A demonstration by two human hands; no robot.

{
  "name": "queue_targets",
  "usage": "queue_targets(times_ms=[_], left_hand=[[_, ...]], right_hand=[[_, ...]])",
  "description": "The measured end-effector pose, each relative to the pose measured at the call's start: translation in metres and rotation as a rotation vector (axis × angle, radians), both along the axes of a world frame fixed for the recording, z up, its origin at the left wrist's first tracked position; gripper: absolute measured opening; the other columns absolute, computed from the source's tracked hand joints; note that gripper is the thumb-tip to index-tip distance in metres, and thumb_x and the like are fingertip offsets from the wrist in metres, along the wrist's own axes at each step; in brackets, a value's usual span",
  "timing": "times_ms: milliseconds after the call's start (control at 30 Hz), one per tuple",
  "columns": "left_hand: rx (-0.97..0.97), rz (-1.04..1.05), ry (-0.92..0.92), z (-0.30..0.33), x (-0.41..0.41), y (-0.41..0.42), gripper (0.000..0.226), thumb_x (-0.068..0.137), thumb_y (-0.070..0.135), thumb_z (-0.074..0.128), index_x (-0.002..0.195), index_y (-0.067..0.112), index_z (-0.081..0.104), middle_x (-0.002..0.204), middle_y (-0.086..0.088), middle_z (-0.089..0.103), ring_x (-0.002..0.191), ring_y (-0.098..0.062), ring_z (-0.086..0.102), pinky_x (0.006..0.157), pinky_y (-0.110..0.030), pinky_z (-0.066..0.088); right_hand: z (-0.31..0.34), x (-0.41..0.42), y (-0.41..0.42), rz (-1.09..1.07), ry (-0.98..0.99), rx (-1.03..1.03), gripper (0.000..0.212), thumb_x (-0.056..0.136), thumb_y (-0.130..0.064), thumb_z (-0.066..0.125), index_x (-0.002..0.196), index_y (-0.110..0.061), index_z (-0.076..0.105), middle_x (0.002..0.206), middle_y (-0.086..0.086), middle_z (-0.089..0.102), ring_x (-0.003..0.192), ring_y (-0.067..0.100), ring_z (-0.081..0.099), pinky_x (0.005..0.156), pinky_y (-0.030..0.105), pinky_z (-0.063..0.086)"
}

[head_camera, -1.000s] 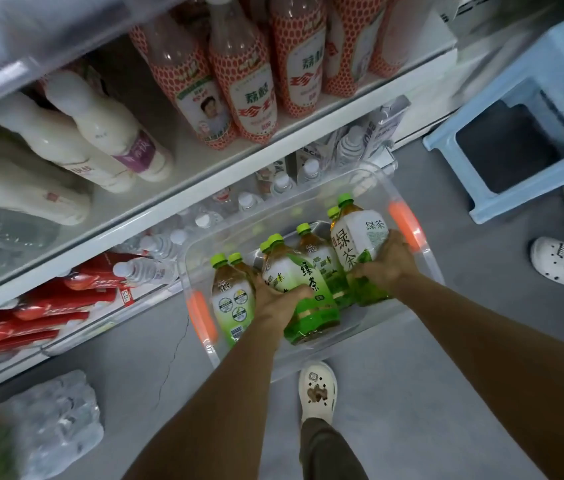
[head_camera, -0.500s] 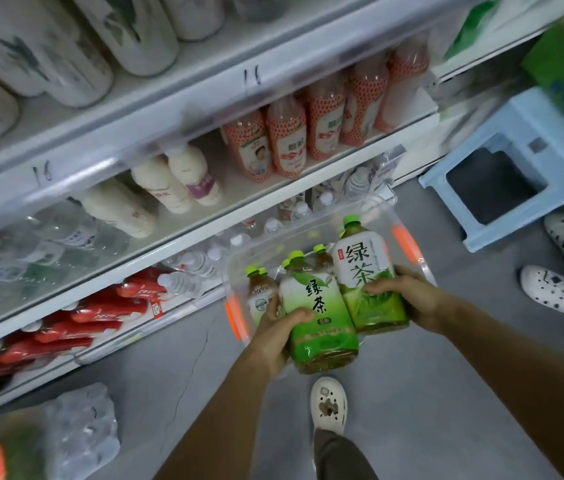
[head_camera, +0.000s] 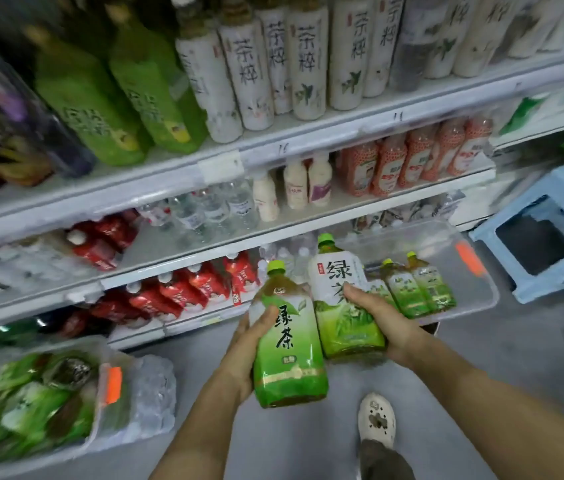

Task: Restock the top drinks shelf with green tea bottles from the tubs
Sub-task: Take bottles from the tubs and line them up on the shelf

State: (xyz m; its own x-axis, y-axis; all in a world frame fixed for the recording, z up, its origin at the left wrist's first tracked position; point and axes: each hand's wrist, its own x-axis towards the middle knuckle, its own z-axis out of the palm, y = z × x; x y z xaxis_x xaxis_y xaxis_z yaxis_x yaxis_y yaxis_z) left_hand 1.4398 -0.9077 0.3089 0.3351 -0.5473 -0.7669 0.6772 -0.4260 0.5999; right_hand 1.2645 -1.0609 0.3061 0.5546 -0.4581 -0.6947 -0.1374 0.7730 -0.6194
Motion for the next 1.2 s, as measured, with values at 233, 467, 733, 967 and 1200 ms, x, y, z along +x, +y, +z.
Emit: queue_targets(times_ms=[233,467,733,967,1200], left_hand=[[-0.115,0.157,-0.235,0.07,0.049,0.152,0.105,0.058,0.048,0.085,0.149,0.032,0.034,0.122,-0.002,0.067,0.107,-0.029,0.069,0.097,-0.053,0.054],[-0.223,0.301,-0.361,0.149,0.101,0.297,0.09,0.058,0.06,0.088,0.134,0.023,0.056,0.119,-0.016,0.072,0.105,-0.039,0.071,0.089,-0.062,0.056],[-0.341,0.541,-0.496,0.24,0.166,0.395,0.096,0.054,0.064,0.087,0.134,0.023,0.054,0.124,-0.018,0.068,0.103,-0.04,0.071,0.085,-0.065,0.056],[-0.398,0.608,-0.649,0.303,0.238,0.45,0.101,0.054,0.066,0.087,0.138,0.025,0.05,0.117,-0.016,0.072,0.097,-0.039,0.073,0.083,-0.064,0.057],[-0.47,0.659,-0.721,0.338,0.34,0.495,0.08,0.064,0.06,0.084,0.13,0.025,0.056,0.117,-0.017,0.072,0.1,-0.041,0.072,0.084,-0.065,0.056]], right_hand=[[0.057,0.06,0.149,0.158,-0.079,-0.107,0.053,0.073,-0.033,0.074,0.121,-0.011,0.067,0.106,0.015,0.074,0.088,0.029,0.074,0.074,0.039,0.06],[0.133,0.126,0.253,0.311,-0.162,-0.276,0.072,0.054,-0.035,0.087,0.116,-0.006,0.066,0.1,0.016,0.075,0.079,0.027,0.074,0.069,0.036,0.058],[0.243,0.223,0.329,0.441,-0.367,-0.413,0.068,0.059,-0.03,0.082,0.119,-0.003,0.064,0.1,0.019,0.074,0.075,0.027,0.073,0.065,0.036,0.059],[0.315,0.312,0.382,0.511,-0.526,-0.503,0.066,0.062,-0.032,0.08,0.12,-0.005,0.064,0.104,0.02,0.074,0.078,0.03,0.073,0.063,0.038,0.06],[0.355,0.417,0.415,0.509,-0.655,-0.56,0.06,0.067,-0.027,0.075,0.121,-0.002,0.063,0.106,0.022,0.073,0.079,0.032,0.072,0.064,0.04,0.06]])
